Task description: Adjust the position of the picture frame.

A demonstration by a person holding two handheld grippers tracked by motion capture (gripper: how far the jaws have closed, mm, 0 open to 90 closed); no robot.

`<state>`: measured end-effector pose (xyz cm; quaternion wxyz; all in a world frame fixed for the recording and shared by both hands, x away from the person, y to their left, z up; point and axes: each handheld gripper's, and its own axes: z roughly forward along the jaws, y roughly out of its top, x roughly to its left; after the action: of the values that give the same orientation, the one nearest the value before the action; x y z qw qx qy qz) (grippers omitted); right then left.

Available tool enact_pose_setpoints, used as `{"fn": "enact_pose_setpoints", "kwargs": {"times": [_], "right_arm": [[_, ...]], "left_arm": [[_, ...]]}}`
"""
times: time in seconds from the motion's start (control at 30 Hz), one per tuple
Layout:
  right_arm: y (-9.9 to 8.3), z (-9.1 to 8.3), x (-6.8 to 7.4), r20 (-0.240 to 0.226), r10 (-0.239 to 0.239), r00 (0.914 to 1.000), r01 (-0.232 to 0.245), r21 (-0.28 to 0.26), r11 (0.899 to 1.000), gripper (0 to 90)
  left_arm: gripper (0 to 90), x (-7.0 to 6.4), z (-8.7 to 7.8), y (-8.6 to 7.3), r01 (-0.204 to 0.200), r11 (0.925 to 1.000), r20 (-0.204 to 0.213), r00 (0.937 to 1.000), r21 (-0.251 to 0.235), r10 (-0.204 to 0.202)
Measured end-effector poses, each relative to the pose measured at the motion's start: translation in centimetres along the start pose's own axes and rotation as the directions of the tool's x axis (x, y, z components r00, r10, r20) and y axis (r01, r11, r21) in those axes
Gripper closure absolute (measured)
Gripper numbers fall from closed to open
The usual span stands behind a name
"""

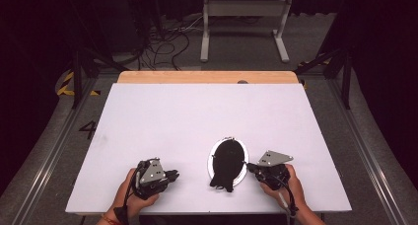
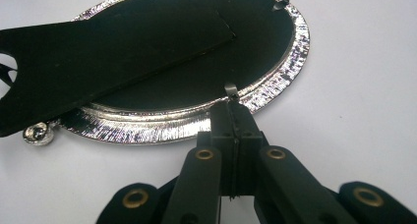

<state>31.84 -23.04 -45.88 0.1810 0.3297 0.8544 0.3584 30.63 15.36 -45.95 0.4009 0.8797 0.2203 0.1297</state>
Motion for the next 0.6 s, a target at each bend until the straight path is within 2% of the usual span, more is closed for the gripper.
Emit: {"fn": "enact_pose_setpoints", "kwargs": {"times": [0.17, 0.33, 0.43, 0.6], "right_arm": [[0.7, 0.6, -0.1, 0.003, -0.002, 1.0000, 0.002, 0.014, 1.000, 90.0], [0.8, 0.9, -0.3, -0.013, 0.033, 0.9994, -0.033, -0.004, 0.999, 90.0], [1.0, 1.1, -0.2, -0.007, 0.023, 0.9997, -0.023, -0.001, 1.000, 90.0], [1.3, 1.6, -0.2, -0.001, 0.020, 0.9998, -0.020, -0.005, 1.000, 90.0]], "left_arm": [[82.6, 0.0, 0.1, 0.0, -0.005, 1.0000, 0.004, 1.0000, 0.005, 0.005], [81.3, 0.2, 0.2, -0.3, 0.009, 0.9999, 0.002, 1.0000, 0.005, -0.009], [81.4, 0.3, 0.1, -0.2, 0.000, 1.0000, -0.001, 1.0000, 0.004, 0.000], [81.6, 0.6, -0.2, -0.4, 0.008, 1.0000, -0.008, 0.9999, -0.005, -0.008]]}}
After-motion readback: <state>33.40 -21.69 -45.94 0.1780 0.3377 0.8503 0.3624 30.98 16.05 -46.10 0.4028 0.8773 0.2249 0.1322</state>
